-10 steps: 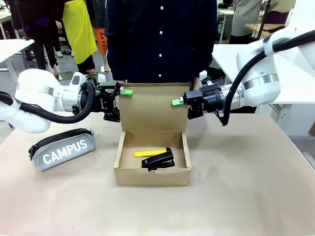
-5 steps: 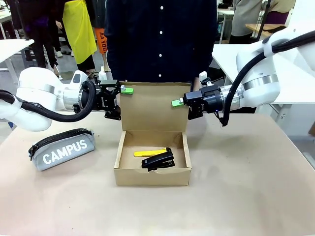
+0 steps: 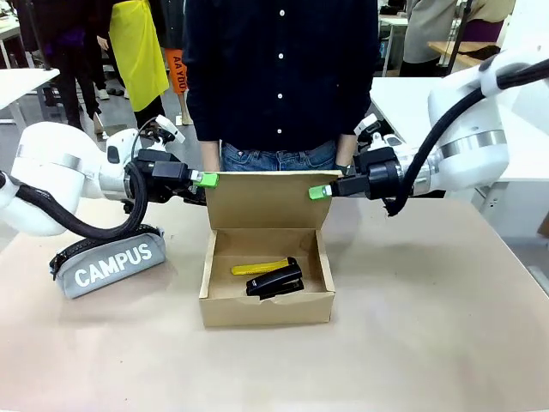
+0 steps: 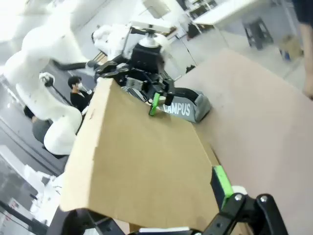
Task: Pack the items into the box.
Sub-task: Close the Mailer Box.
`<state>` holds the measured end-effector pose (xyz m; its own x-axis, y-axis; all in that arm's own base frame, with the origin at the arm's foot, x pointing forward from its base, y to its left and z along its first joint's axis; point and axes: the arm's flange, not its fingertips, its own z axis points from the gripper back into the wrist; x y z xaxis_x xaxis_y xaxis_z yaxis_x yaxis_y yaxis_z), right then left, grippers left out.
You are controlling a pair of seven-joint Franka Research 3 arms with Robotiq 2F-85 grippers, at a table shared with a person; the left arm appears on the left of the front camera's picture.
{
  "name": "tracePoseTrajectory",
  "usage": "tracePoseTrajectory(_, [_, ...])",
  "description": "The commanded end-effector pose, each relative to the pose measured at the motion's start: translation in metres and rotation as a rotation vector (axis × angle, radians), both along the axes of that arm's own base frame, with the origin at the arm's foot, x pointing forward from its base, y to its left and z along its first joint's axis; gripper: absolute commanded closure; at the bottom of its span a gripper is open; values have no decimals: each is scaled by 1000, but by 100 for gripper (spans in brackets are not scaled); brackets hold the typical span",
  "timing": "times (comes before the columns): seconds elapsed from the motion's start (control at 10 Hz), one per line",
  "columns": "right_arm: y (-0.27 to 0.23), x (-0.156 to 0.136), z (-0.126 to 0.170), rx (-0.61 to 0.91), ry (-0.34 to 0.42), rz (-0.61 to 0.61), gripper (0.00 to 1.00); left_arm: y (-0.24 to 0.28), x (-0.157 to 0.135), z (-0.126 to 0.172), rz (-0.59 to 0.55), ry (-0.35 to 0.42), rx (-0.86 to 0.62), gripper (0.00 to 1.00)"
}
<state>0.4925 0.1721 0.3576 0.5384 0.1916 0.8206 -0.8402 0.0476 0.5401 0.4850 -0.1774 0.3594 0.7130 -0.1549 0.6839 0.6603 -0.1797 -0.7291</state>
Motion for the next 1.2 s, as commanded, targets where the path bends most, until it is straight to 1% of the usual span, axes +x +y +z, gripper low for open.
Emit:
tracePoseTrajectory(0.0, [-2, -31, -8, 71, -133, 37, 0, 8, -10, -6, -25, -89, -65, 0])
tracePoseTrajectory(0.1, [0, -45, -13, 69, -199, 33, 0, 9, -12, -9, 1, -144, -72, 0])
tracePoseTrajectory(0.2, [-1, -54, -16, 64, -273, 5, 0, 10, -17, -11, -10, -190, -90, 0])
tracePoseTrajectory(0.3, [-4, -61, -16, 86, -317, 3, 0, 13, -22, -14, -27, -224, -101, 0])
tracePoseTrajectory(0.4, [-11, -66, -17, 108, -335, -9, 0, 18, -28, -18, -57, -234, -114, 0])
tracePoseTrajectory(0.6, [-15, -67, -20, 132, -332, -13, 0, 26, -36, -28, -101, -256, -114, 0])
tracePoseTrajectory(0.7, [-12, -66, -24, 135, -324, -10, 0, 29, -37, -33, -134, -232, -103, 0])
tracePoseTrajectory(0.9, [-15, -67, -29, 145, -313, -13, 0, 36, -38, -37, -133, -213, -114, 0])
tracePoseTrajectory(1.1, [-35, -76, -28, 135, -317, -32, 0, 44, -39, -37, -105, -217, -128, 0])
